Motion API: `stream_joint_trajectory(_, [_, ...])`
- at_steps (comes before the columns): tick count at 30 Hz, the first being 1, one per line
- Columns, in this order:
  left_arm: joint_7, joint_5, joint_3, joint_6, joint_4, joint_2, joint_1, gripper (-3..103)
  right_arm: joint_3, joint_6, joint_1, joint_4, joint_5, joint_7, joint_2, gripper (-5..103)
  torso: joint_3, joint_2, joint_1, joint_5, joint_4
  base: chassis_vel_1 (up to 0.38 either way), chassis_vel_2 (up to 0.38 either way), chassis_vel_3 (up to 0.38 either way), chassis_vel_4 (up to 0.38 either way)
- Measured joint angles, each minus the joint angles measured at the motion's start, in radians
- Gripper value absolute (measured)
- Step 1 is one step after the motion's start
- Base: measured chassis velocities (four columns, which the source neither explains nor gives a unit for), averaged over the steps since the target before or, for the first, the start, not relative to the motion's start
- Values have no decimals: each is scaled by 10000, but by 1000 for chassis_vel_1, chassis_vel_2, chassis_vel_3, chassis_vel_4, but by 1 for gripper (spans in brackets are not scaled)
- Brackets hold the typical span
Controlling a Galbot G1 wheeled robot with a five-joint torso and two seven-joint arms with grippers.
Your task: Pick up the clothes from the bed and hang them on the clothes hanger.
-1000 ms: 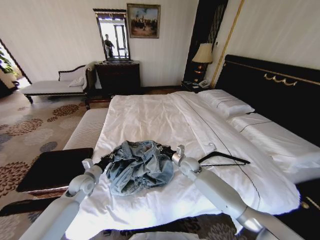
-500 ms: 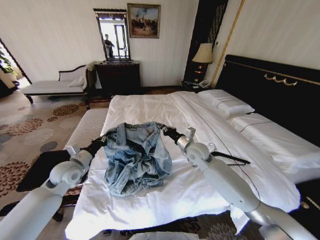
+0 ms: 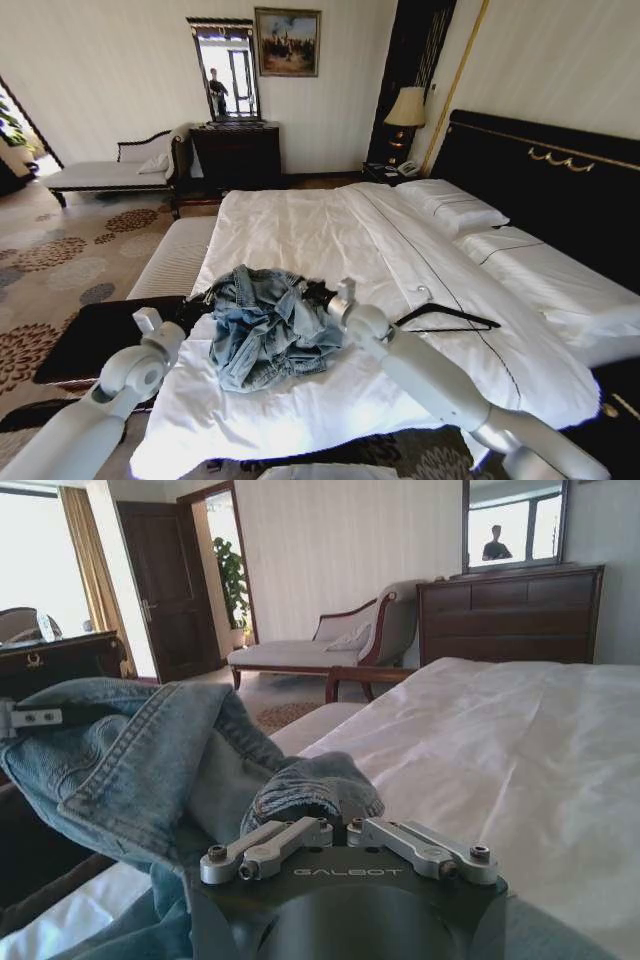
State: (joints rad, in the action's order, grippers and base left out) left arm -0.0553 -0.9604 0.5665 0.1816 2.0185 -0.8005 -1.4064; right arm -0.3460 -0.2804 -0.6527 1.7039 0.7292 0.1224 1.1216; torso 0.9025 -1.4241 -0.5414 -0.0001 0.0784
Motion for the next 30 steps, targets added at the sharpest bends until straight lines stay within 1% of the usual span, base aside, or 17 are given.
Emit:
stream_joint_trajectory(2, [0, 14, -24, -12, -53, -106, 0, 3, -21, 0, -38, -158, -135, 1, 162, -2, 0, 0, 0, 1, -1, 0, 0, 0, 0])
stream_joint_trajectory(4, [0, 20, -146, -22, -224, -299, 129, 3, 141, -23, -199, -318, -352, 37, 303, 9, 0, 1, -1, 1, -2, 0, 0, 0, 0])
stream_joint_trajectory(5, [0, 20, -146, -22, -224, -299, 129, 3, 141, -23, -199, -318, -352, 37, 303, 9, 0, 1, -1, 1, -2, 0, 0, 0, 0])
stream_joint_trajectory(6, [0, 20, -182, -25, -299, -344, 192, 3, 301, -28, -312, -301, -455, 60, 215, 14, 0, 1, -1, 1, 0, 0, 0, 0, 0])
stream_joint_trajectory(7, [1, 18, -204, -29, -359, -377, 241, 3, 461, -42, -438, -228, -555, 83, 78, 14, 0, 0, -1, 1, 0, 0, 0, 0, 0])
stream_joint_trajectory(8, [5, 1, -221, -31, -416, -406, 287, 3, 629, -61, -583, -125, -632, 100, -69, 19, 0, 1, -1, 1, 2, 0, 0, 0, 0])
stream_joint_trajectory(9, [18, -57, -227, -35, -494, -443, 334, 3, 1147, -112, -1056, 218, -822, 107, -451, 25, 0, 1, -1, 1, 5, 0, 0, 0, 0])
stream_joint_trajectory(10, [18, -57, -227, -35, -494, -443, 334, 3, 1147, -112, -1056, 218, -822, 107, -451, 25, 0, 1, -1, 1, 5, 0, 0, 0, 0])
stream_joint_trajectory(12, [33, -126, -249, -37, -604, -460, 389, 3, 1865, -152, -1740, 678, -987, -13, -856, 36, 0, 0, -1, 3, 7, 0, 0, 0, 0])
stream_joint_trajectory(15, [33, -168, -273, -37, -681, -468, 419, 3, 2416, -188, -2354, 1043, -1057, -223, -1104, 41, 0, 0, 0, 3, 8, 0, 0, 0, 0])
stream_joint_trajectory(16, [33, -173, -281, -37, -707, -470, 424, 3, 2668, -181, -2647, 1176, -1136, -348, -1160, 47, 0, 0, 0, 3, 8, 0, 0, 0, 0])
stream_joint_trajectory(19, [33, -203, -286, -37, -722, -502, 421, 3, 3099, -106, -3319, 1384, -1181, -639, -1062, 63, 0, 0, 0, 3, 4, 0, 0, 0, 0])
stream_joint_trajectory(21, [33, -204, -291, -37, -714, -508, 415, 3, 3157, -79, -3449, 1433, -1147, -703, -983, 63, -1, 0, 0, 4, 3, 0, 0, 0, 0])
stream_joint_trajectory(24, [28, -205, -300, -34, -652, -511, 391, 3, 3316, -93, -3810, 1799, -743, -782, -857, 79, 0, 0, 0, 3, 1, 0, 0, 0, 0])
stream_joint_trajectory(26, [27, -204, -297, -31, -629, -510, 361, 3, 3380, -92, -4042, 1986, -809, -880, -854, 90, 0, 0, 0, 1, 3, 0, 0, 0, 0])
stream_joint_trajectory(28, [26, -205, -292, -31, -629, -513, 343, 3, 3380, -75, -4133, 2014, -893, -943, -856, 90, 0, 0, 0, 1, 3, 0, 0, 0, 0])
stream_joint_trajectory(30, [28, -193, -286, -31, -629, -561, 315, 3, 3350, -17, -4322, 2022, -936, -1122, -839, 98, -1, 0, 1, 1, 2, 0, 0, 0, 0])
